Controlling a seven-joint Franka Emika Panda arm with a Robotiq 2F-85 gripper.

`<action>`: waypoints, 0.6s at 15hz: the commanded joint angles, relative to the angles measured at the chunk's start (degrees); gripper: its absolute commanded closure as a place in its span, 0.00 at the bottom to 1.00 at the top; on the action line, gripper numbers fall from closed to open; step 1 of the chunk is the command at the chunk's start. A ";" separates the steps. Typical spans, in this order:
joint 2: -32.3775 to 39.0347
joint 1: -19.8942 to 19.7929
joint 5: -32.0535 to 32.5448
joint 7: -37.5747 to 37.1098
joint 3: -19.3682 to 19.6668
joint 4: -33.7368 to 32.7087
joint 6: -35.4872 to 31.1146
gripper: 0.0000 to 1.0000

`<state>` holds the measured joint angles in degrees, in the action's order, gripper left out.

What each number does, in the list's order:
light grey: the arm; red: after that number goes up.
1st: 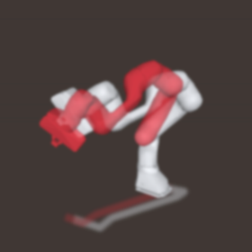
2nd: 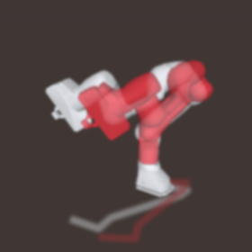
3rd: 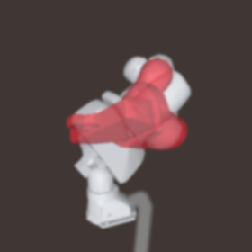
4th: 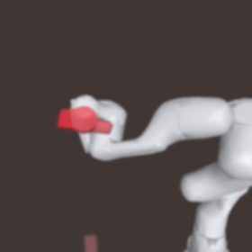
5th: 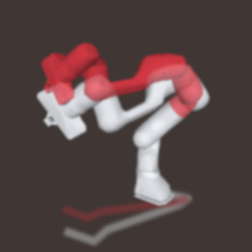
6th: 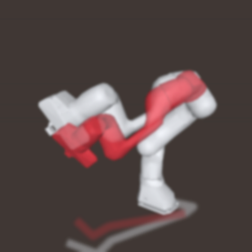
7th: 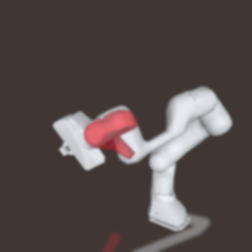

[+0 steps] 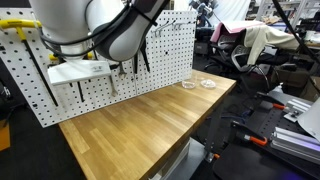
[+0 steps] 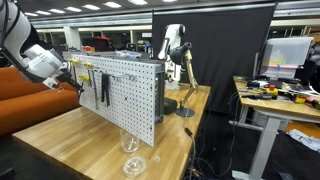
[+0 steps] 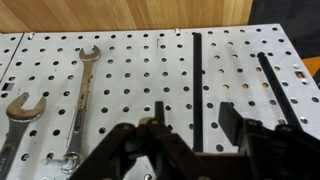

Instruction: Put the object

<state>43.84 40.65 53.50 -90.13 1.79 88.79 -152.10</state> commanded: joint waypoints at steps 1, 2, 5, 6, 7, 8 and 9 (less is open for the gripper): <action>0.17 -1.99 -1.35 4.30 -2.28 0.74 -1.68 0.09; 0.21 -2.11 -1.50 5.12 -2.58 0.90 -1.52 0.03; 0.66 -0.68 -0.74 4.30 -1.58 0.12 -0.15 0.00; 0.67 -0.60 -0.78 4.50 -1.62 0.13 -0.12 0.01; 0.67 -0.57 -0.77 4.46 -1.62 0.13 -0.11 0.00; 0.67 -0.57 -0.77 4.45 -1.61 0.13 -0.11 0.00; 0.67 -0.57 -0.77 4.45 -1.58 0.13 -0.11 0.00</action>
<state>44.33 39.93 53.22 -86.11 0.08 89.27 -152.31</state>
